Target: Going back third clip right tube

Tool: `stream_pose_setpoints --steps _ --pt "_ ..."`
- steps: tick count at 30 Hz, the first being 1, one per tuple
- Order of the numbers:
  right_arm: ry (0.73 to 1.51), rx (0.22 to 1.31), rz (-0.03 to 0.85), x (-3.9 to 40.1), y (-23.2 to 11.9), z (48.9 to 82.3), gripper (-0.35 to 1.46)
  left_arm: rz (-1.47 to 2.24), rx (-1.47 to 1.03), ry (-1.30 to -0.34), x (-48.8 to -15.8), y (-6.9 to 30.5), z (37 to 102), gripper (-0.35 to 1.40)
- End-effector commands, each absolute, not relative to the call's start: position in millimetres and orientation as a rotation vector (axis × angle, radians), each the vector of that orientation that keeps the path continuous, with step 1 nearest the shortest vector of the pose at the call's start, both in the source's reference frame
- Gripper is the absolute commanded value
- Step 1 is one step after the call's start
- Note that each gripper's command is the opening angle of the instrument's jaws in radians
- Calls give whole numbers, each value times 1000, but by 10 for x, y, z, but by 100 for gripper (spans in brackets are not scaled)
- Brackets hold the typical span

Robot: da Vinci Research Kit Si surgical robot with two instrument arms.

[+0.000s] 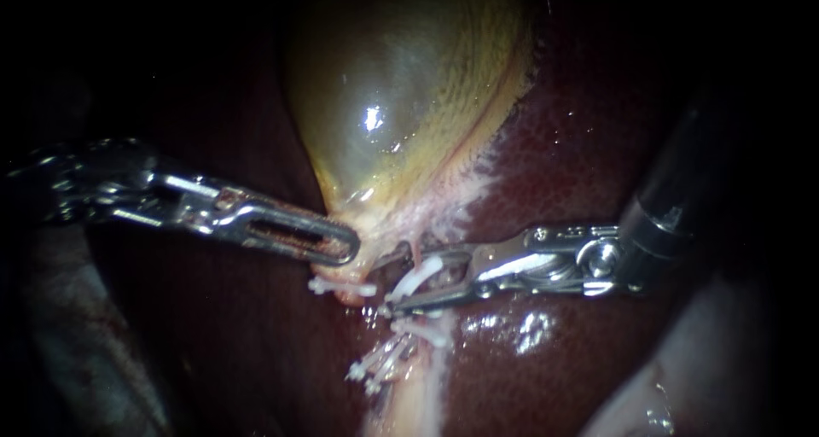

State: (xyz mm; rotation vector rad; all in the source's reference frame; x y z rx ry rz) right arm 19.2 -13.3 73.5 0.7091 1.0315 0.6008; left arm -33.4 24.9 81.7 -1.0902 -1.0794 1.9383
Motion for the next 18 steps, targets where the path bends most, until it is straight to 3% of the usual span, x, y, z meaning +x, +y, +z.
stream_pose_setpoints --steps 1,18 --pt "1031 709 601 192 -133 735 54 1938 -1090 -1079 -334 249 817 -35" --pt "1030 703 610 207 -133 738 52 1938 -1090 -1076 -334 249 817 -35"
